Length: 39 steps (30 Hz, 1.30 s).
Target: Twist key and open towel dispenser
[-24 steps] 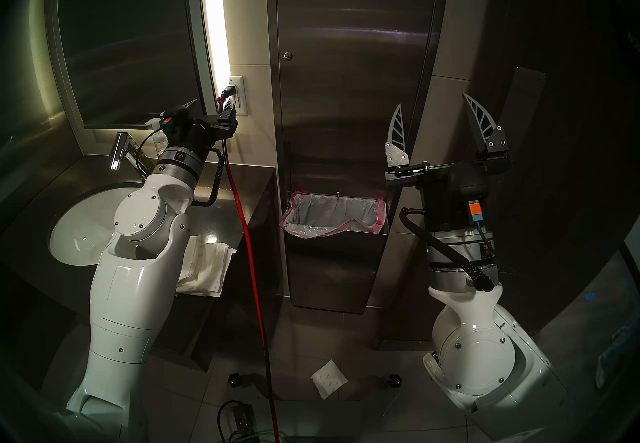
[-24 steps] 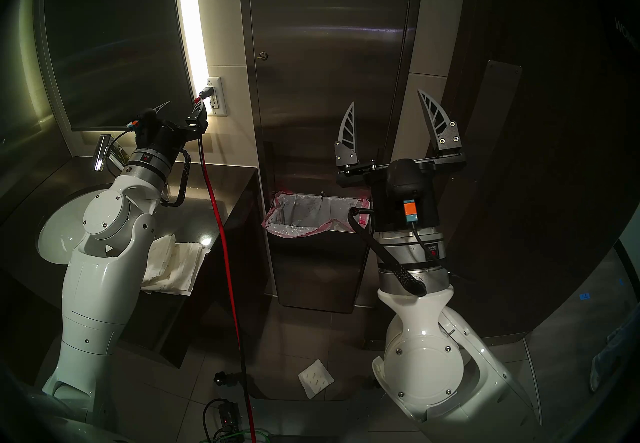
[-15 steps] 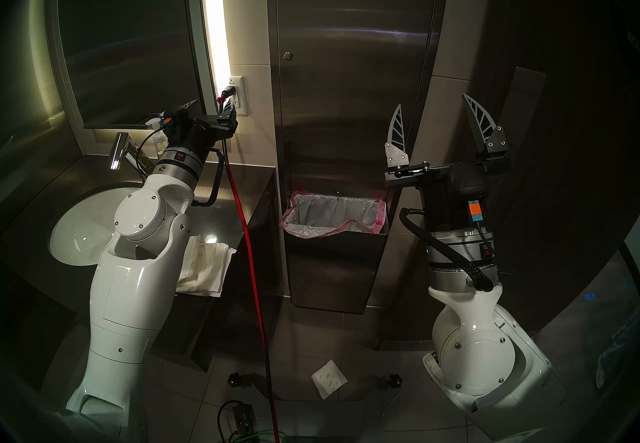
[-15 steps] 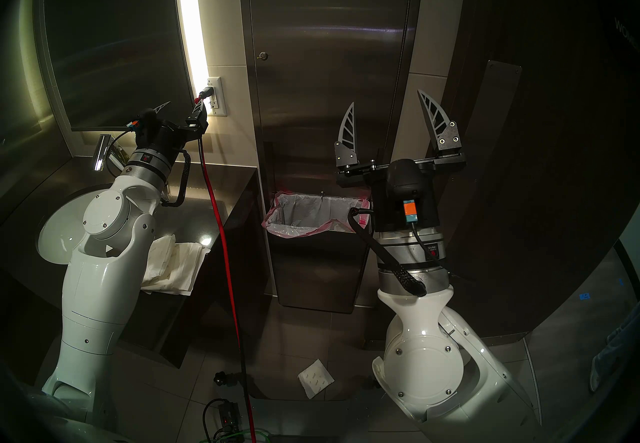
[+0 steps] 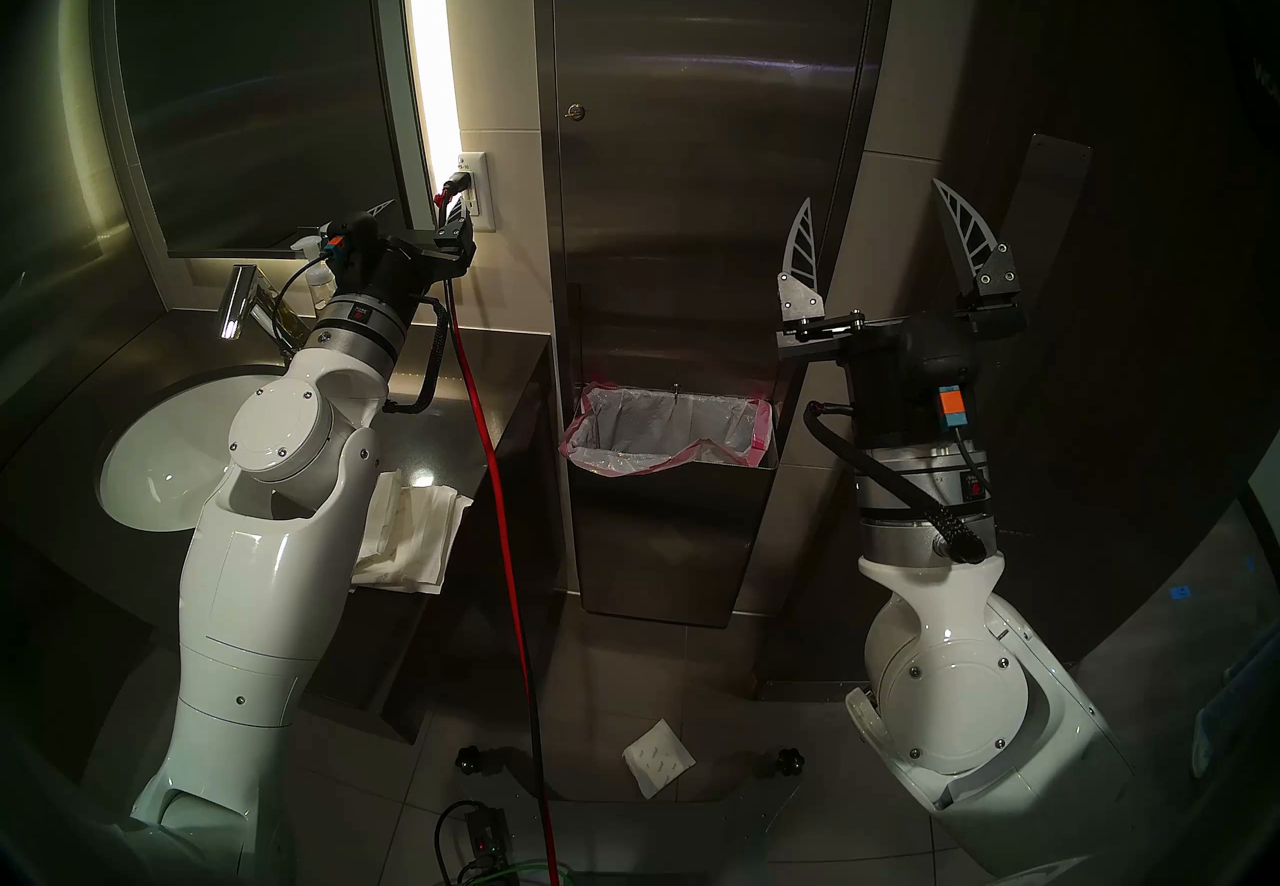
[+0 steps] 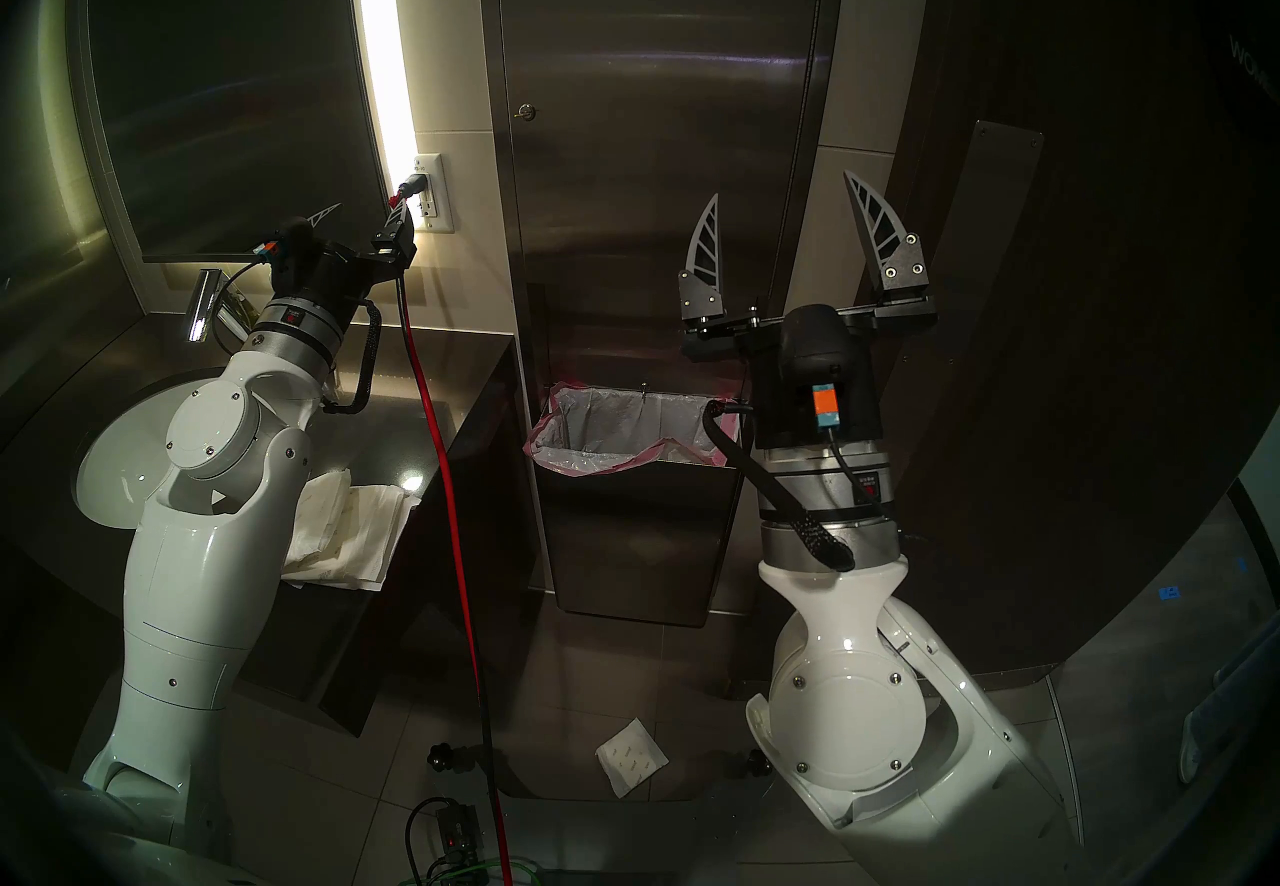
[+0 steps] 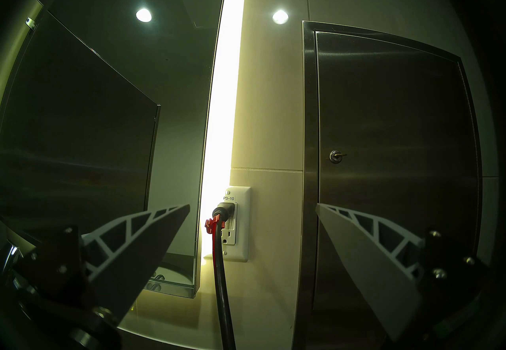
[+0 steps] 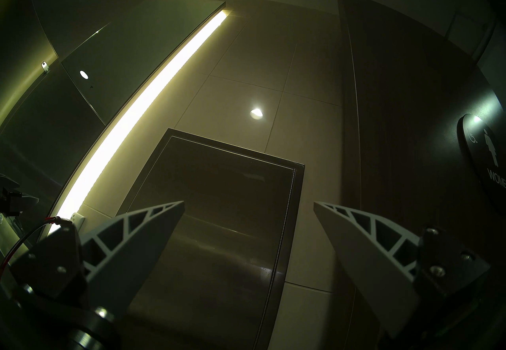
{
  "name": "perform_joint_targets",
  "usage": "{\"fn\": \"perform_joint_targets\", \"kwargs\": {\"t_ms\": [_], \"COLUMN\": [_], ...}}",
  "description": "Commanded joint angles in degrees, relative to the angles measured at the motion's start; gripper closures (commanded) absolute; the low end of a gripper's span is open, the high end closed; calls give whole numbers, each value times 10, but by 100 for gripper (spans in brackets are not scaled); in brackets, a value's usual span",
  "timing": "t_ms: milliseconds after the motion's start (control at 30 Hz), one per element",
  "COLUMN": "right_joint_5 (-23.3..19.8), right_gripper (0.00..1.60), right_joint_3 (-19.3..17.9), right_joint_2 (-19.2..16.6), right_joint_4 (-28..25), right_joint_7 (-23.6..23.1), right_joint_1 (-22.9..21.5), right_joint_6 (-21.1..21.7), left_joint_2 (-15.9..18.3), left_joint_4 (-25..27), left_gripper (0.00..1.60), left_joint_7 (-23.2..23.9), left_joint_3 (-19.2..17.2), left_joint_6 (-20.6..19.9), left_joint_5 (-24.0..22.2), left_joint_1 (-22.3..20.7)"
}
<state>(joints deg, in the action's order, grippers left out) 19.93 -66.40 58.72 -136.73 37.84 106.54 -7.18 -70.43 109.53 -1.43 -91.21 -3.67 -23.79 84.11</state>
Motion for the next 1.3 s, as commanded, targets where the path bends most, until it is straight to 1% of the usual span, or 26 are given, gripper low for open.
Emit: {"fn": "perform_joint_targets", "kwargs": {"t_ms": [0, 333, 500, 733, 800, 833, 933, 967, 1000, 1100, 1133, 1167, 1267], "right_joint_5": [-15, -27, -21, -1, -5, 3, 2, 7, 8, 10, 6, 15, 12], "right_gripper": [0, 0, 0, 0, 0, 0, 0, 0, 0, 0, 0, 0, 0], "right_joint_3": [-3, -4, 4, 25, 26, 21, 25, 16, 15, 15, 24, 13, 26], "right_joint_2": [10, 26, 35, 48, 49, 56, 60, 72, 76, 85, 80, 93, 87], "right_joint_4": [10, 54, 75, 119, 129, 136, 158, 159, 163, 174, 182, 182, 198], "right_joint_7": [-19, -47, -59, -75, -84, -94, -99, -110, -115, -125, -121, -136, -136], "right_joint_1": [-45, -103, -128, -167, -180, -184, -213, -208, -216, -234, -251, -241, -266], "right_joint_6": [1, -5, -7, -13, -18, -23, -26, -29, -31, -33, -32, -38, -39], "left_joint_2": [0, 1, 1, 2, 2, 2, 3, 3, 3, 3, 4, 4, 4], "left_joint_4": [5, 5, 5, 5, 5, 5, 5, 5, 5, 5, 5, 5, 5], "left_gripper": [0, 0, 0, 0, 0, 0, 0, 0, 0, 0, 0, 0, 0], "left_joint_7": [-1, -2, -2, -3, -3, -3, -3, -3, -3, -4, -4, -4, -4], "left_joint_3": [-1, -1, 0, 0, 0, 0, 0, 0, 0, 1, 1, 1, 1], "left_joint_6": [3, 3, 3, 3, 3, 3, 3, 3, 3, 3, 3, 3, 3], "left_joint_5": [1, 0, 0, -1, -1, -1, -2, -2, -2, -2, -2, -2, -2], "left_joint_1": [-6, -6, -6, -6, -6, -6, -6, -6, -6, -6, -6, -6, -6]}}
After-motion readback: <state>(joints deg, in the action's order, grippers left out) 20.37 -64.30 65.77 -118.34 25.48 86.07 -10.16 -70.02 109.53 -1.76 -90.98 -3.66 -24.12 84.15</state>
